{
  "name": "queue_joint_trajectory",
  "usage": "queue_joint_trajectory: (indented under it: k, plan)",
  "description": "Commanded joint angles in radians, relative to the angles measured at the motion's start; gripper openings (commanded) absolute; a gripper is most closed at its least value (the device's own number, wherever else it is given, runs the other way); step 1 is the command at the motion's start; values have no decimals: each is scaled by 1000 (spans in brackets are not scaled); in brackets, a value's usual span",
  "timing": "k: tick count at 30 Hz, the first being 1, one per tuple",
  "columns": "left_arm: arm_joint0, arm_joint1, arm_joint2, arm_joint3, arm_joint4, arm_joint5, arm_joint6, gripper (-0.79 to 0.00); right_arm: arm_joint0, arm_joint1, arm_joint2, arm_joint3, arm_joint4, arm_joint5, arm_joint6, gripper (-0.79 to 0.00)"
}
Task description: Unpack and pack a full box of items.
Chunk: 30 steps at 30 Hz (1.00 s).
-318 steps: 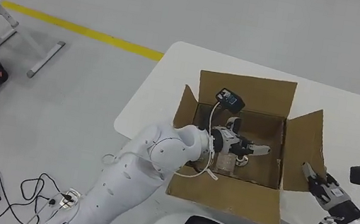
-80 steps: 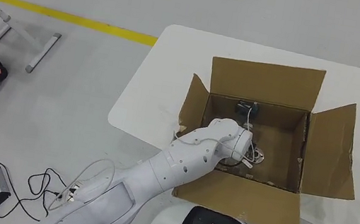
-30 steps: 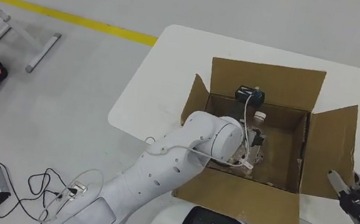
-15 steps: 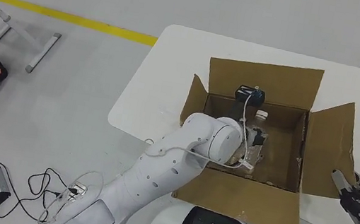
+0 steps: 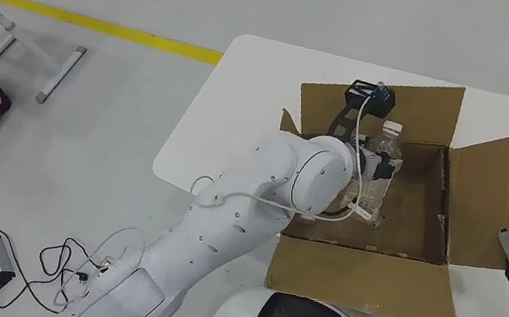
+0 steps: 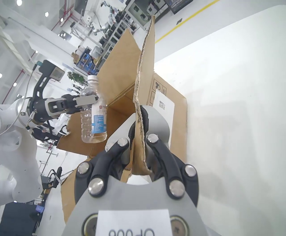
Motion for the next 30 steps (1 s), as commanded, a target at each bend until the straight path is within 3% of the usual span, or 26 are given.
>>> queue_joint_trajectory:
  k: [1, 8, 15, 25, 30]
  plan:
    - [-11, 1, -10, -7, 12, 1, -16, -785, -1, -1, 3, 6, 6, 9, -12, -785]
    - [-34, 8, -58, -59, 43, 6, -69, -785, -18, -7, 15, 12, 22, 19, -64, -785]
    - [-35, 15, -93, -103, 94, 15, -121, -785, -24, -8, 17, 6, 30, 0, -42, -785]
    - [-35, 15, -93, -103, 94, 15, -121, -785, -24, -8, 16, 6, 33, 1, -45, -785]
    - [-35, 15, -93, -103, 94, 15, -121, -785, -29, -18, -10, -8, 70, 49, -112, -785]
